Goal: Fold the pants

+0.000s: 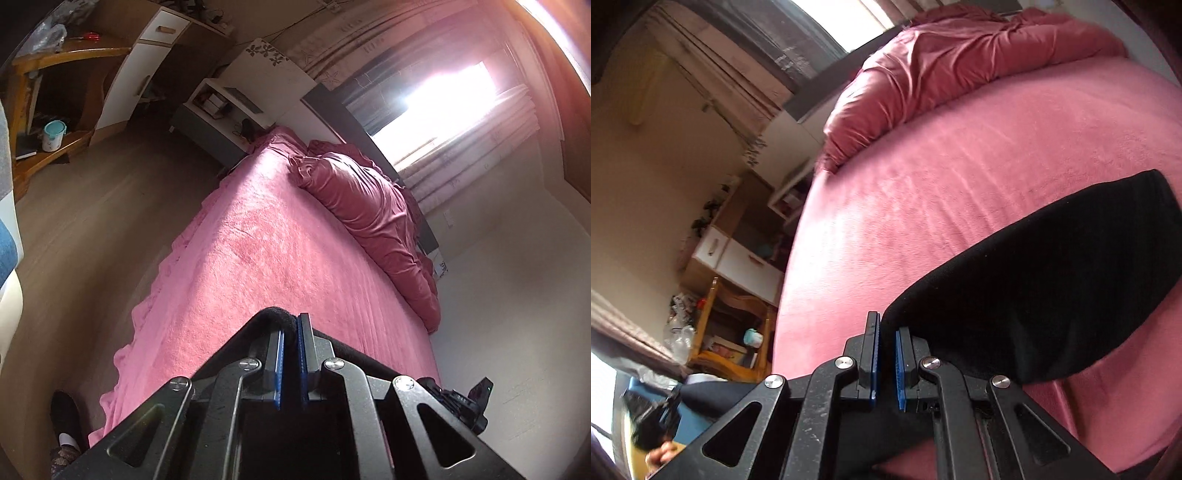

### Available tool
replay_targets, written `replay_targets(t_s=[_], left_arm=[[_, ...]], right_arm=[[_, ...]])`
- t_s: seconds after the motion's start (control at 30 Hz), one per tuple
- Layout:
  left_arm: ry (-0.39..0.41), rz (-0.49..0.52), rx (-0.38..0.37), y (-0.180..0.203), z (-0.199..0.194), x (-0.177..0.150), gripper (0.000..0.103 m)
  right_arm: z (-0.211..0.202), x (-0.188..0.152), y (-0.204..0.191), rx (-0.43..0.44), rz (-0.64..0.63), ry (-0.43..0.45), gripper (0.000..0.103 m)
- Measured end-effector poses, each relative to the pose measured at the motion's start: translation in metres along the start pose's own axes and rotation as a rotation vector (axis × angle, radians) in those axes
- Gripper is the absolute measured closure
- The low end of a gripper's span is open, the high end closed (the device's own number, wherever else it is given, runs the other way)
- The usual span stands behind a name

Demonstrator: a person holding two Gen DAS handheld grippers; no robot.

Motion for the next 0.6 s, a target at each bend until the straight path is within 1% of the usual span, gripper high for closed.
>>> replay_targets(t_s=[0.1,0.2,0.27,0.3,0.43,0.5,0.6], left_arm=[[0.007,0.028,-0.019,0.012,-0.009,-0.003,0.097],[-0.006,0.073,-0.026,0.021,-0.021,-0.021,0.097],[-0.013,0.084,-0.041,0.019,-0.033,-0.038,0.097],[-0.02,0.089,-0.042,0.017,-0.039,-0.047,0.097],[-0.047,0.085,-0.042,0.004,-0.066,-0.092,0.097],[-0.064,0.06,-0.042,-0.006,-0.078,-0.115,0.097],[-0.102,0.008,-0.022,-0.027,-0.088,-0.152,0.097]], right_arm=[[-0.031,-0.021,0.009,0.032,-0.004,0.017,0.096],[-0.054,-0.051,0.025,0.047,-0.015,0.019,0.096],[-0.066,-0.068,0.034,0.052,-0.016,0.013,0.096],[-0.075,-0.082,0.04,0.05,-0.02,0.006,0.096],[-0.088,-0.126,0.058,0.025,-0.035,-0.026,0.096],[-0.093,-0.149,0.069,0.004,-0.037,-0.051,0.096],[-0.096,-0.183,0.085,-0.026,-0.029,-0.094,0.096]])
Point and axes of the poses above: each gripper's, at about its wrist camera, not at the fingertips, and z roughly the way its jaws point, y to its right, x to its top, the point moved 5 cm from there along z, roughly the way its jaws point, and after that the axes turned 9 degrees about z, right-handed, at the moved point
